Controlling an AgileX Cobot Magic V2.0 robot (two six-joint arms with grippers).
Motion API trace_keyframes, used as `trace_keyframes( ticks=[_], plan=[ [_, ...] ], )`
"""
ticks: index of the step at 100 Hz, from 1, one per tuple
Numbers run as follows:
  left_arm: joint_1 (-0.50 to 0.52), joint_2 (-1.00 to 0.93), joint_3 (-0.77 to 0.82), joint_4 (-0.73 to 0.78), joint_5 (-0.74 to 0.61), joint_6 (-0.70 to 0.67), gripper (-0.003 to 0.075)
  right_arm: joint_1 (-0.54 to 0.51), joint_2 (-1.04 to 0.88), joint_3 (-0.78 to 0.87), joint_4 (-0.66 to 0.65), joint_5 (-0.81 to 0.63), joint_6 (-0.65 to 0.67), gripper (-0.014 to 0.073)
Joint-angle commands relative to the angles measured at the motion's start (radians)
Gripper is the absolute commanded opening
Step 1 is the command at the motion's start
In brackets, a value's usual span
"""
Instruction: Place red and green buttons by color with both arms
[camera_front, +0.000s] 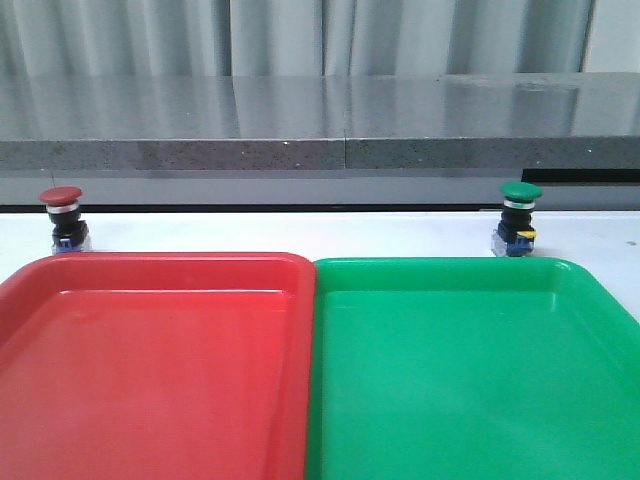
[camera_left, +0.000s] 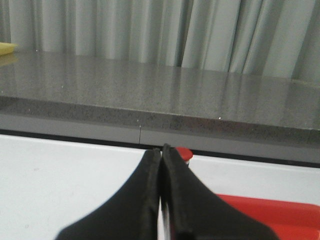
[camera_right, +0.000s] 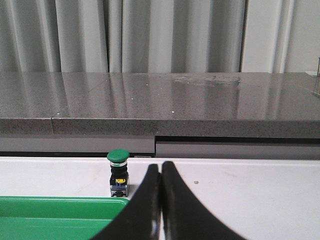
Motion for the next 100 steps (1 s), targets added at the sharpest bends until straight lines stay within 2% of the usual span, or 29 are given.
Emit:
trace_keyframes(
  ticks=[1, 15, 29, 47, 60, 69, 86, 92, 100],
  plan=[
    [0.004, 0.057, -0.114, -0.002, -0.033, -0.008, -0.0021, -0.007, -0.018, -0.019, -0.007, -0.083, -0.003, -0.0064],
    [0.004, 0.161, -0.249, -0.002, 0.047, -0.008, -0.002, -0.007, -0.018, -0.019, -0.007, -0.083, -0.003, -0.0064],
    [0.004, 0.279, -0.387, 0.002, 0.193, -0.008, -0.002, -0.007, -0.018, -0.019, -0.007, -0.083, -0.003, -0.0064],
    [0.004, 0.448, -0.504, 0.029, 0.269, -0.008, -0.002, -0.007, -0.018, -0.019, -0.007, -0.083, -0.003, -0.0064],
    [0.004, 0.592, -0.548, 0.037, 0.276, -0.006, 0.0001, -0.007, -0.018, -0.019, -0.007, -0.083, -0.003, -0.0064],
    [0.004, 0.693, -0.573, 0.048, 0.272, -0.004, 0.0104, -0.007, -0.018, -0.019, -0.007, -0.083, -0.003, -0.0064],
    [0.004, 0.857, -0.607, 0.05, 0.208, -0.004, 0.0459, -0.007, -0.018, -0.019, -0.007, -0.083, -0.003, -0.0064],
    [0.004, 0.911, -0.623, 0.05, 0.182, -0.004, 0.0521, -0.007, -0.018, -0.019, -0.007, -0.083, -0.003, -0.0064],
    [-0.005, 0.972, -0.656, 0.048, 0.158, -0.004, 0.0522, -0.007, -0.018, -0.019, -0.007, -0.083, -0.003, -0.0064]
  ],
)
